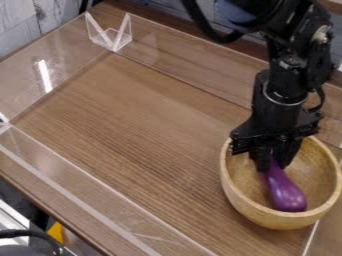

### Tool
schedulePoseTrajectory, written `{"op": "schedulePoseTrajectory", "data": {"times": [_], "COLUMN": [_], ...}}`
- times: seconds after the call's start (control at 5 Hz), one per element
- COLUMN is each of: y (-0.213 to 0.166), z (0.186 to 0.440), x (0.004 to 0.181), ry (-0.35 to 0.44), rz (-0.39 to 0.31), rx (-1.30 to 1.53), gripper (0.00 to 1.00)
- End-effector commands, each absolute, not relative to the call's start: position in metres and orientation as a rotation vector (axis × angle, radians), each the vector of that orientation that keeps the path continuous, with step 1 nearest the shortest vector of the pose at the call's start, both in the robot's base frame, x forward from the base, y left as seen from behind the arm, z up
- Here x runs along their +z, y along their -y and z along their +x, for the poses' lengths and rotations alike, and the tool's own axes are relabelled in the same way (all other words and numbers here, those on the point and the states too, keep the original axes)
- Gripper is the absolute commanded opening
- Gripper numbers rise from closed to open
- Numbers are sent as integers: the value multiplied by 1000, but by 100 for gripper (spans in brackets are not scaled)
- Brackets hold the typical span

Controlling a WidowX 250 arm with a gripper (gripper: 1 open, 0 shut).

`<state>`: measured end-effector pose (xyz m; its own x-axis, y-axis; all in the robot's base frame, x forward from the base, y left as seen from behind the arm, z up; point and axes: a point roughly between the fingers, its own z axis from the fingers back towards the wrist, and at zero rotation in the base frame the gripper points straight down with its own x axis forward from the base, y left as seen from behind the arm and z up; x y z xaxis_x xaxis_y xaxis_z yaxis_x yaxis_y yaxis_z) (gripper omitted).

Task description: Put the purple eggplant in the brown bowl

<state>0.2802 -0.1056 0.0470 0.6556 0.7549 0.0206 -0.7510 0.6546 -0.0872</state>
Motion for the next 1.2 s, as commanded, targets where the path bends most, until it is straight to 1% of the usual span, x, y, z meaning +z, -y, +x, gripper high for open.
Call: {"op": "schedulePoseTrajectory", "data": {"times": [0.0, 0.2, 0.4, 1.0], "y": [108, 108, 108, 110], "z": [279, 279, 279, 277], "x": [51, 50, 48, 46], "ry": [66, 67, 68, 66], "rz": [-71, -65, -64, -51], "rx": [840, 838, 841, 837], "gripper": [100, 100, 0, 0]}}
